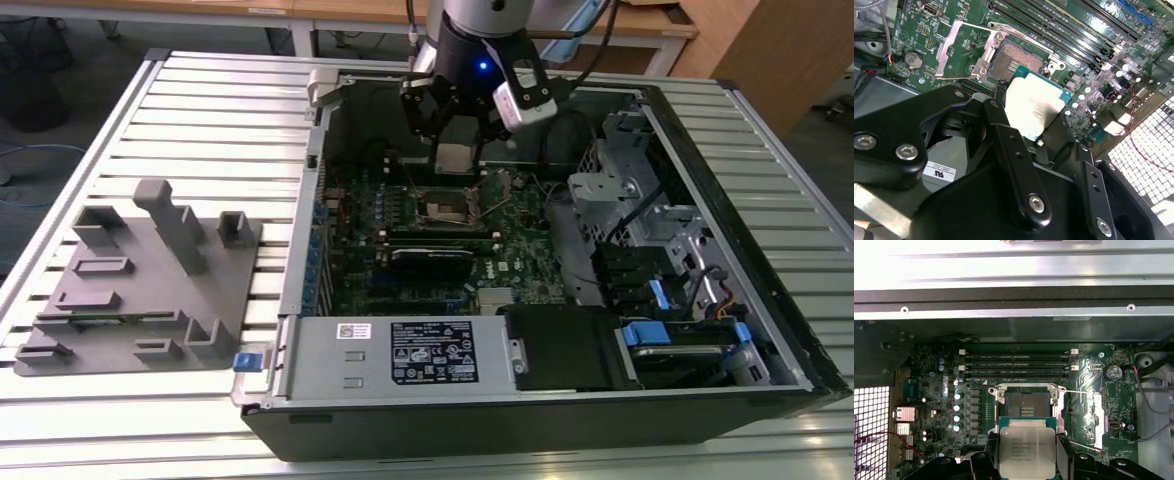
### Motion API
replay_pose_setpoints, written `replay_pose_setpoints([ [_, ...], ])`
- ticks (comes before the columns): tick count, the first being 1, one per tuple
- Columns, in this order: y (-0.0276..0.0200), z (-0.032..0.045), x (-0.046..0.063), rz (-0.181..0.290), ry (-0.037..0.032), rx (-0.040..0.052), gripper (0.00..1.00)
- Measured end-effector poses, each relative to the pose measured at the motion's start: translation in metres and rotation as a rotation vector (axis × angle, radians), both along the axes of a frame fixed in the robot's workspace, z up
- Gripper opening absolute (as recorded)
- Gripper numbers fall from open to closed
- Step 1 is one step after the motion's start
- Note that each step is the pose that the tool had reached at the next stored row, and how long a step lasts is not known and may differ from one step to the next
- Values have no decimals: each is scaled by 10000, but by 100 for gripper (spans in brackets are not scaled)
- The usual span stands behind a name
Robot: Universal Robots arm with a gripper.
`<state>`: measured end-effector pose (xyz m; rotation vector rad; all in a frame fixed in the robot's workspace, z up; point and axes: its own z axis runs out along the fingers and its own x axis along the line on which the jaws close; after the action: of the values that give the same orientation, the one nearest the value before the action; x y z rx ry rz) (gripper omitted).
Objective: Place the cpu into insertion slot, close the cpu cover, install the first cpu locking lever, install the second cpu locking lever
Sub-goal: 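Place the cpu into insertion slot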
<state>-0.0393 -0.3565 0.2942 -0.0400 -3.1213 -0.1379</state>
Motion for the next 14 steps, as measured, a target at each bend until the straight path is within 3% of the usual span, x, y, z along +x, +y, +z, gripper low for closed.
replay_pose_setpoints([
  [14,0,-30,0,0,1,0,54],
])
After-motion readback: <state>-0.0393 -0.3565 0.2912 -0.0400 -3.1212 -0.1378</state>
